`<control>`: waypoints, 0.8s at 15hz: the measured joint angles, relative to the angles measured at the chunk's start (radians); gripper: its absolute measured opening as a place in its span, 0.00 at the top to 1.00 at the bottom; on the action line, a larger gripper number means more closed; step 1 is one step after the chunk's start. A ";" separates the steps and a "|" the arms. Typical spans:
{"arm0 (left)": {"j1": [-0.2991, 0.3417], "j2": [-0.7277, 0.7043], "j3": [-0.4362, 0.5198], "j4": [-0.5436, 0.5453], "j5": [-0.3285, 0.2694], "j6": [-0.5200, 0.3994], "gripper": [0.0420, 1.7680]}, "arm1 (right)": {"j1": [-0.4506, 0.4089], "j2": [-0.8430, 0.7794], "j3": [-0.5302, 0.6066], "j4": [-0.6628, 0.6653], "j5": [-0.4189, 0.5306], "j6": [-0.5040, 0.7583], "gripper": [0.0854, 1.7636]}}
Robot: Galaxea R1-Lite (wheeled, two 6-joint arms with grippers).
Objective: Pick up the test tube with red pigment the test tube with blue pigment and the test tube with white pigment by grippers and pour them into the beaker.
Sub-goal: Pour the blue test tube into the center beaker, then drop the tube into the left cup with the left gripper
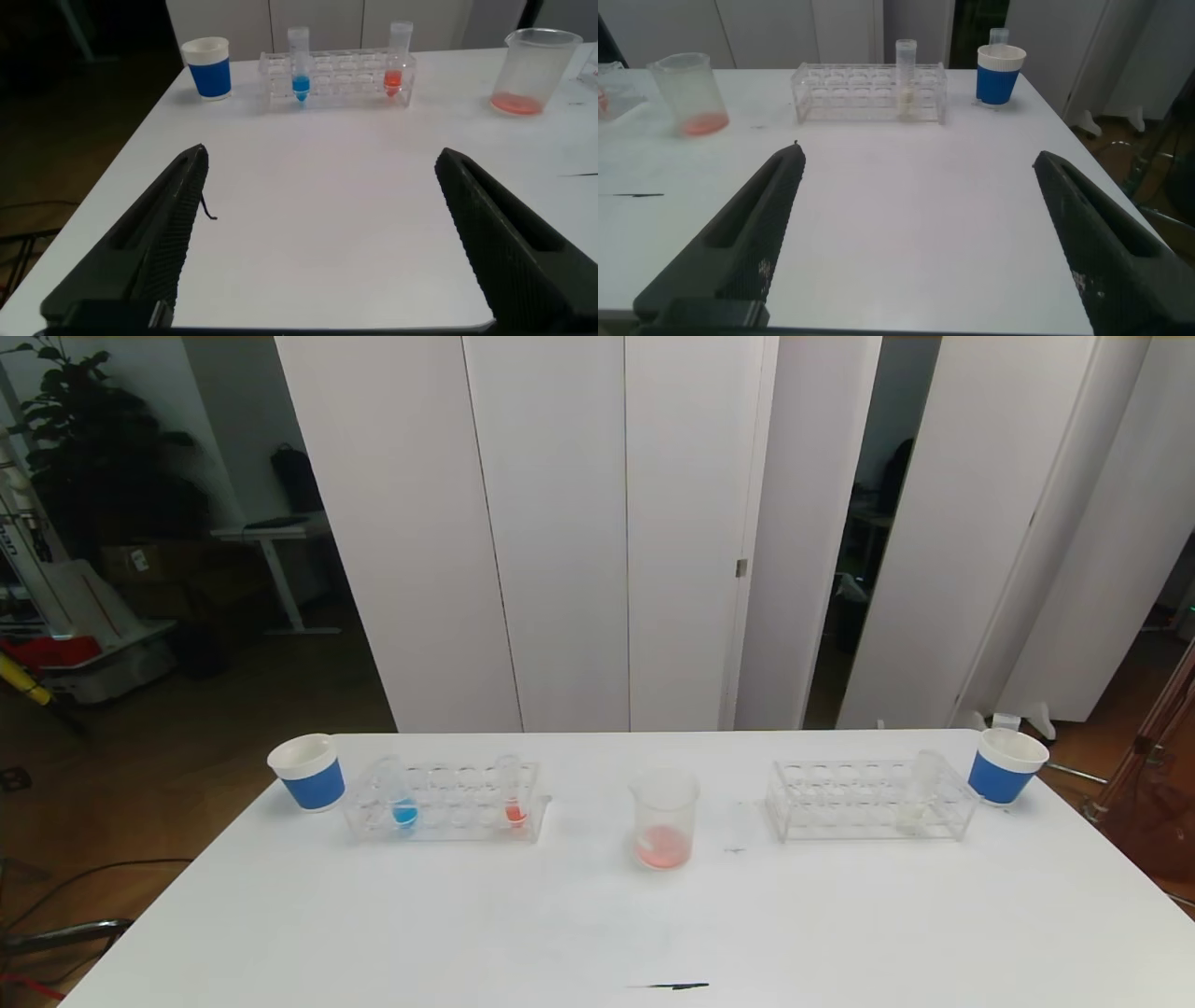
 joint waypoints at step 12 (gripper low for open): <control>-0.008 0.245 -0.479 0.057 0.052 -0.016 0.02 | 0.000 0.000 0.000 0.000 0.000 0.000 0.01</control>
